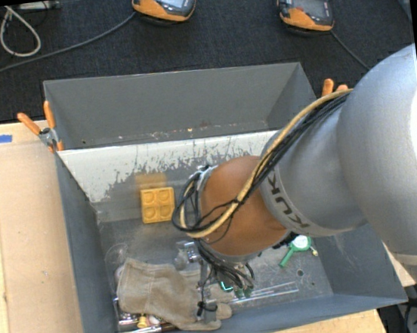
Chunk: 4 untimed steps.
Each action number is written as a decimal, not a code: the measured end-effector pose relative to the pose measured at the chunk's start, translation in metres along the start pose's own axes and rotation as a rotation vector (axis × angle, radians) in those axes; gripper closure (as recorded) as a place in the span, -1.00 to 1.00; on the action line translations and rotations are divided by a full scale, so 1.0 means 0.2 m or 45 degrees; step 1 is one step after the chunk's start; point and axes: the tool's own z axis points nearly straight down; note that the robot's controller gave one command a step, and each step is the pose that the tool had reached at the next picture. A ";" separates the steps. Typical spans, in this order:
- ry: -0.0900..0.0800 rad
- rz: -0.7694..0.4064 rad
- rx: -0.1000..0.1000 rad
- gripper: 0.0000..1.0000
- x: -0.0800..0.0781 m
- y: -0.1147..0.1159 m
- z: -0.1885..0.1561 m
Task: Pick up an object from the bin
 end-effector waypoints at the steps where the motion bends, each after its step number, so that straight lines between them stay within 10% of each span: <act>1: 0.000 0.001 0.000 -1.00 0.00 0.00 0.00; 3: 0.000 0.002 0.000 -1.00 0.00 0.00 0.00; 4: 0.000 0.004 0.000 1.00 0.00 0.00 0.00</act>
Offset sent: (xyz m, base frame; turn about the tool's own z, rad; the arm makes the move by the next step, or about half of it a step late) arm 0.0000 0.0000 0.0000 0.0000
